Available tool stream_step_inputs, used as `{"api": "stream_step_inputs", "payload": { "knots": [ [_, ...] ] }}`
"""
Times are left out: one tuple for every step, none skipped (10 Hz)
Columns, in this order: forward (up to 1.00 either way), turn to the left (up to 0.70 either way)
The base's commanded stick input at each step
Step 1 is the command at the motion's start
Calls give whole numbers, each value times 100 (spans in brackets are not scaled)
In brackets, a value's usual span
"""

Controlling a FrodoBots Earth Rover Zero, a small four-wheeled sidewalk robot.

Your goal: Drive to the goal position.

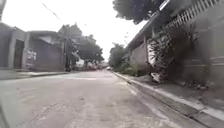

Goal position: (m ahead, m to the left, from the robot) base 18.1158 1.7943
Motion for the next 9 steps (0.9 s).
{"api": "stream_step_inputs", "payload": {
  "knots": [
    [70, 0],
    [70, 0],
    [70, 0],
    [70, 0],
    [70, 0],
    [70, 0],
    [70, 0],
    [70, -13],
    [70, -35]
  ]
}}
